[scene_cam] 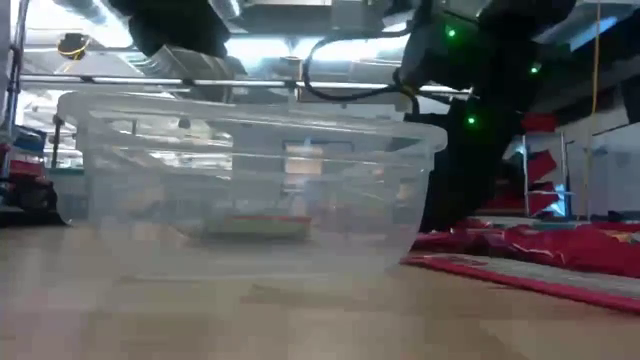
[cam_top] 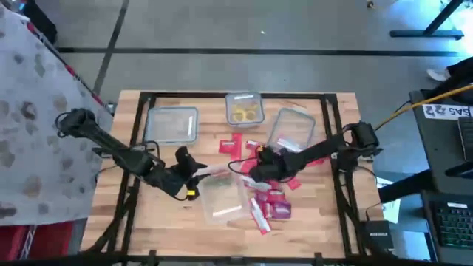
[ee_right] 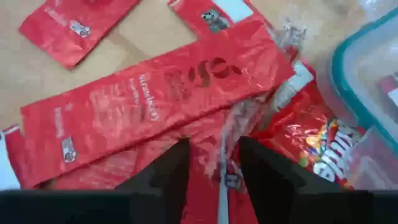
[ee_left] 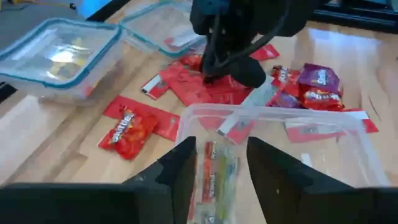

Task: Sort candy
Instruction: Put the red candy stick into the rectangular transparent bin

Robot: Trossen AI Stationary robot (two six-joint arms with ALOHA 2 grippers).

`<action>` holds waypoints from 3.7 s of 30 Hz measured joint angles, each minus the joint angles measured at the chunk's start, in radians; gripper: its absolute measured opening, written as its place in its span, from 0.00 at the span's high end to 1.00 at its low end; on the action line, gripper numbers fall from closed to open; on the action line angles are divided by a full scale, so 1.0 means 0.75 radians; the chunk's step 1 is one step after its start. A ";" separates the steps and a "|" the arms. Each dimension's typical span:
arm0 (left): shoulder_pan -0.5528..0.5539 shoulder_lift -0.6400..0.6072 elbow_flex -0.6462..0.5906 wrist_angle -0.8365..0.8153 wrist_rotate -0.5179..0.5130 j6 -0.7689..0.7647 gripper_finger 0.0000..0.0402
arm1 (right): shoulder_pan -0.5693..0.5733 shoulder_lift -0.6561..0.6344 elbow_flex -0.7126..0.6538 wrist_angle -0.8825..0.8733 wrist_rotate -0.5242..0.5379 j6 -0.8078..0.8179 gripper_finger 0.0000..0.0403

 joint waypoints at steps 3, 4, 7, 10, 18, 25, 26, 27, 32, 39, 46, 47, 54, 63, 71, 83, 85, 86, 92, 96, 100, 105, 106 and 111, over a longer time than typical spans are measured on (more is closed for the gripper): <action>0.000 0.000 0.000 -0.007 0.000 -0.015 0.68 | -0.001 0.001 0.000 0.003 -0.015 -0.004 0.79; 0.000 0.000 0.000 -0.009 0.000 -0.015 0.68 | -0.001 0.001 0.000 0.006 -0.023 -0.013 0.83; 0.000 0.000 0.000 -0.008 0.000 -0.016 0.68 | 0.000 0.000 0.000 0.006 -0.036 -0.070 0.97; 0.000 0.000 0.000 -0.008 0.000 -0.015 0.68 | 0.000 -0.033 -0.003 -0.030 -0.045 -0.089 0.97; -0.002 0.000 0.000 -0.009 0.000 -0.022 0.68 | 0.014 -0.262 -0.007 -0.152 -0.089 -0.149 1.00; -0.002 0.003 -0.001 -0.016 0.000 -0.023 0.68 | 0.088 -0.404 -0.006 -0.163 -0.018 -0.147 1.00; -0.002 0.003 -0.001 -0.016 0.000 -0.023 0.68 | 0.092 -0.406 -0.006 -0.163 -0.017 -0.137 1.00; -0.002 0.003 -0.001 -0.016 0.000 -0.023 0.68 | 0.092 -0.406 -0.006 -0.163 -0.020 -0.121 1.00; -0.002 0.004 -0.001 -0.015 0.000 -0.027 0.68 | 0.070 -0.318 -0.008 -0.157 -0.047 -0.112 0.99; -0.004 0.005 -0.001 -0.016 0.001 -0.025 0.68 | 0.017 -0.185 -0.008 -0.110 -0.121 -0.112 0.78; -0.004 0.005 -0.001 -0.016 0.001 -0.024 0.68 | -0.070 -0.112 -0.007 -0.077 -0.184 -0.067 0.56; -0.004 0.005 -0.001 -0.016 0.001 -0.024 0.68 | -0.080 -0.104 -0.007 -0.080 -0.190 -0.062 0.55; -0.004 0.006 -0.002 -0.039 0.001 -0.033 0.68 | -0.106 -0.080 -0.006 -0.079 -0.194 -0.061 0.64; -0.004 0.006 -0.002 -0.041 0.001 -0.040 0.68 | -0.104 -0.085 0.012 -0.130 -0.161 -0.114 0.96; -0.004 0.006 -0.010 -0.046 0.001 -0.043 0.68 | -0.040 -0.153 0.161 -0.343 -0.104 -0.147 0.99; -0.061 -0.014 0.017 -0.074 0.001 -0.109 0.68 | 0.127 -0.187 0.357 0.050 -0.156 -0.822 0.99; -0.109 -0.037 0.051 -0.061 -0.024 -0.097 0.68 | 0.141 -0.182 0.359 0.230 -0.255 -0.993 0.99; -0.129 -0.049 0.066 -0.065 -0.049 -0.078 0.68 | 0.142 -0.174 0.359 0.299 -0.293 -1.064 0.99; -0.250 -0.134 0.093 -0.064 -0.200 -0.022 0.68 | 0.119 -0.070 0.363 0.503 -0.350 -1.315 0.99; -0.298 -0.164 0.092 -0.067 -0.234 -0.023 0.68 | 0.109 0.023 0.391 0.458 -0.361 -1.442 0.99; -0.315 -0.169 0.092 -0.063 -0.258 -0.027 0.68 | 0.099 0.119 0.465 0.337 -0.318 -1.543 0.99; -0.316 -0.152 0.092 -0.065 -0.284 -0.038 0.68 | 0.068 0.217 0.561 0.223 -0.247 -1.613 0.99; -0.312 -0.146 0.092 -0.064 -0.290 -0.038 0.68 | 0.064 0.231 0.574 0.210 -0.240 -1.631 0.99; -0.298 -0.129 0.092 -0.064 -0.299 -0.038 0.68 | 0.072 0.270 0.605 0.219 -0.136 -1.685 0.96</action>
